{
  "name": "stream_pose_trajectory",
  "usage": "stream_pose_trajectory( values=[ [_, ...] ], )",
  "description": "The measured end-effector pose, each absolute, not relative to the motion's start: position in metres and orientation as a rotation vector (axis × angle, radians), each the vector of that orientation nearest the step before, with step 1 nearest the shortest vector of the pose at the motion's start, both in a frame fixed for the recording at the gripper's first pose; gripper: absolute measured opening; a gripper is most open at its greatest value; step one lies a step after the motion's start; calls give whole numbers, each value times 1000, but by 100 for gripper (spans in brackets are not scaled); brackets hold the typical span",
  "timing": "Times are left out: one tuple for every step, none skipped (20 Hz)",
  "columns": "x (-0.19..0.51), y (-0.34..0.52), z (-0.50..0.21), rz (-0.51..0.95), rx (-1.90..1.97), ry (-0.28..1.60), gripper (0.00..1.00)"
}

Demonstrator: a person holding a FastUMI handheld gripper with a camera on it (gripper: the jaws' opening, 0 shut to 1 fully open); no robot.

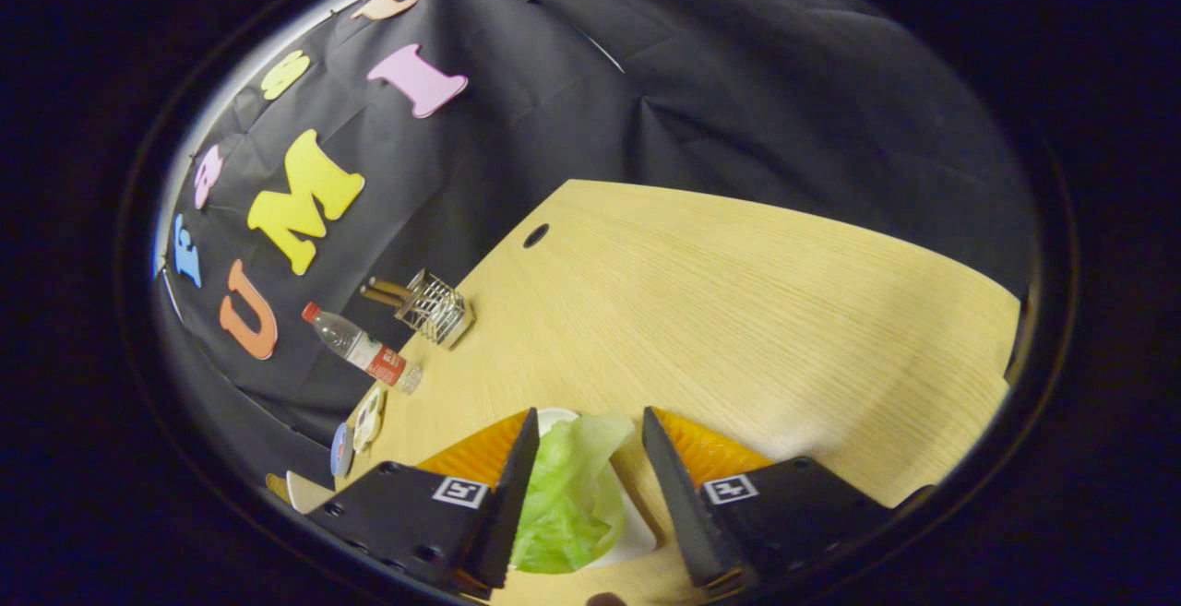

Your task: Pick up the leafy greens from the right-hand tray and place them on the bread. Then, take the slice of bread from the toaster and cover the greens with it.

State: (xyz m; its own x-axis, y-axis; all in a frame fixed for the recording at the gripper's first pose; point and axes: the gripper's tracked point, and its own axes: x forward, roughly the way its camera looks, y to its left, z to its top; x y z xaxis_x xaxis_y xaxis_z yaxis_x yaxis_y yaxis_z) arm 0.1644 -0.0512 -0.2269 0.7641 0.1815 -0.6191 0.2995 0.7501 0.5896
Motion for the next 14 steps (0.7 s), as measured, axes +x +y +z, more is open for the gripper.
stream_pose_trajectory(
  values=[
    [167, -52, -231, -72, 726, 717, 44],
    [165, -54, -232, -77, 716, 722, 34],
    [165, -58, -232, -84, 716, 722, 24],
    [168, -55, -232, -72, 714, 721, 14],
    [166, -57, -235, -79, 690, 723, 14],
    [167, -56, -232, -74, 696, 706, 9],
    [164, -58, -228, -59, 699, 705, 5],
    [166, -56, -227, -40, 697, 702, 0],
    [166, -51, -220, -14, 698, 692, 0],
    [163, -47, -212, 5, 686, 675, 0],
    [163, -45, -202, 18, 669, 651, 0],
    [162, -42, -190, 29, 654, 620, 0],
    [162, -39, -177, 41, 647, 592, 0],
    [160, -31, -164, 61, 650, 569, 0]
  ],
)
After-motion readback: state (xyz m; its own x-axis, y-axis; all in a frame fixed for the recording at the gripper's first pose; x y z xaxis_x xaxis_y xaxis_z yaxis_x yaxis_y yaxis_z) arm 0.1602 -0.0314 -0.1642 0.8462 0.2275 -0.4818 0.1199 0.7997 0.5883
